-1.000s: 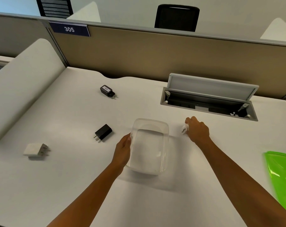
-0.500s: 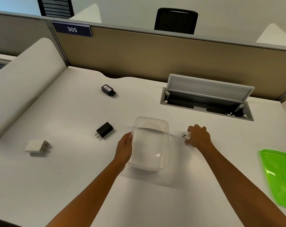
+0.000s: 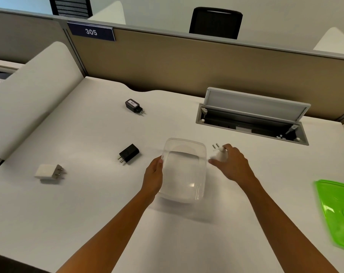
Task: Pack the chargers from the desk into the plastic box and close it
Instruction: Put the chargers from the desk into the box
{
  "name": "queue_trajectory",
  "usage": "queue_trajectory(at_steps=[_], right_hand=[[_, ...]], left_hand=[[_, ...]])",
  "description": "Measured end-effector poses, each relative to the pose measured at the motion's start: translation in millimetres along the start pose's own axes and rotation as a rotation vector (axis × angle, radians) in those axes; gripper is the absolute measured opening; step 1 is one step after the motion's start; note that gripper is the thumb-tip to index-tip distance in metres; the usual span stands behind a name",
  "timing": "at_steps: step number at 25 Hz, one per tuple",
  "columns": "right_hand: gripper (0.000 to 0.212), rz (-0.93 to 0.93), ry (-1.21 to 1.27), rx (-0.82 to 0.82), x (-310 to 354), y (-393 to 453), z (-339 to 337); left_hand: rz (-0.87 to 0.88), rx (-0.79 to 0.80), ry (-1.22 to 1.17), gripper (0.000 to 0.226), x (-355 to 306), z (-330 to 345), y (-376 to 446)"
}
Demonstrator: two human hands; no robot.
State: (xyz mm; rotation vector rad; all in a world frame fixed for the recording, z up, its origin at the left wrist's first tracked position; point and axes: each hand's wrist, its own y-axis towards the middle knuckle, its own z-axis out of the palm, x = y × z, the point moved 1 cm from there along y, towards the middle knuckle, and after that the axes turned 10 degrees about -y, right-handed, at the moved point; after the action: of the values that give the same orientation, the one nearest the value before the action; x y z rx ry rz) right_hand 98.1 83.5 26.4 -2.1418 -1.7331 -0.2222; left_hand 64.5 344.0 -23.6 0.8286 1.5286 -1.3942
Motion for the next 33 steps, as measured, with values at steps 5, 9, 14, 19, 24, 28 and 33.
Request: queue_trajectory(at_steps=[5,9,14,19,24,28,33], right_hand=[[0.061,-0.286,-0.045,0.101,74.1,-44.3,13.5],[0.068,-0.274,-0.176,0.406,95.4,-55.0,56.2],[0.066,-0.251,-0.217,0.528,93.5,-47.9,77.3],[0.053,-0.268,-0.24,0.584,86.6,-39.4,75.7],[0.045,-0.268,-0.22,0.572,86.2,-38.0,76.4],[0.034,-0.19,0.04,0.34,95.3,-31.0,60.2],[0.023,-0.32,0.284,0.079,139.0,-8.8,47.8]], left_hand=[[0.008,-0.007,0.024,0.037,1.6,0.8,-1.6],[0.021,-0.005,0.026,0.036,1.7,0.8,-1.8],[0.059,-0.029,-0.003,0.041,3.1,3.5,-0.7],[0.066,-0.039,-0.025,0.04,3.6,5.8,0.2],[0.062,-0.04,-0.048,0.04,4.1,2.6,1.4],[0.127,-0.164,0.019,0.039,16.7,-21.1,2.1],[0.374,-0.368,0.576,0.037,48.5,-94.9,-2.4]])
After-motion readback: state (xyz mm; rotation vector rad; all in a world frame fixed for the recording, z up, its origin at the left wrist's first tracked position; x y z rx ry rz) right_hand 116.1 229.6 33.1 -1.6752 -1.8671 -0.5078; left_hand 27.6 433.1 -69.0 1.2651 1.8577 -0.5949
